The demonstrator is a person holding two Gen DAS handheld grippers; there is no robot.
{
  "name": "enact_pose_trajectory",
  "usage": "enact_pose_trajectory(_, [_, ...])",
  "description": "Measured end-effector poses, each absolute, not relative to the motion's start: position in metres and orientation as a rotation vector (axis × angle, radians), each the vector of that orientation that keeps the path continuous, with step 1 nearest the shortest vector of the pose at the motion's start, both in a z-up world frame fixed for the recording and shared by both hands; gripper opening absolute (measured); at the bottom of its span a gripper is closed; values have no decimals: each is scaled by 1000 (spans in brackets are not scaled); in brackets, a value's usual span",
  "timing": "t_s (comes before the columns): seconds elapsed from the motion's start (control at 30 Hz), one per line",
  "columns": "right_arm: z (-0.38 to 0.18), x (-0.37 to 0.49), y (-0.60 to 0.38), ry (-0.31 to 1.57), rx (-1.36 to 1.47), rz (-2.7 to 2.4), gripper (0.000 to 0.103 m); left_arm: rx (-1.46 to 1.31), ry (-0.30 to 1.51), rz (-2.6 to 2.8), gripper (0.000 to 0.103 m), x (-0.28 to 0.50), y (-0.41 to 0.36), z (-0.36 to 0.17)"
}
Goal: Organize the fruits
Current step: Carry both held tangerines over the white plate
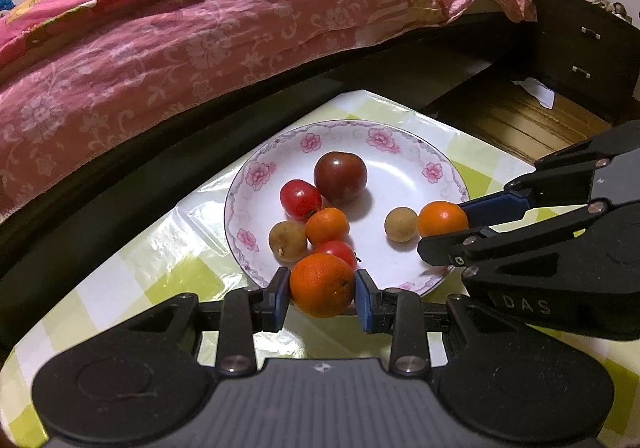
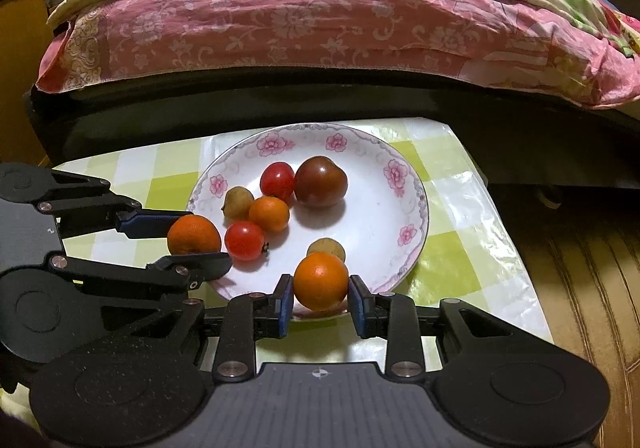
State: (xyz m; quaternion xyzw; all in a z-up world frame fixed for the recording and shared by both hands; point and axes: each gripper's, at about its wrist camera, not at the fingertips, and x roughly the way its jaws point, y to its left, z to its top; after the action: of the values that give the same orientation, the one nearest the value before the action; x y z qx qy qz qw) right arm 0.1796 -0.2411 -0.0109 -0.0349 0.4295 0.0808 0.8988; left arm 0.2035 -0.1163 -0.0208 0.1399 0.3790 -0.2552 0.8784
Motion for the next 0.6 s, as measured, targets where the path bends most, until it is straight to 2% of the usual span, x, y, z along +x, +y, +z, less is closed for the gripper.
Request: enact_pose_trajectory(0.6, [-25, 200, -246, 893, -59, 149, 27, 264, 803, -527, 41, 219, -121, -31])
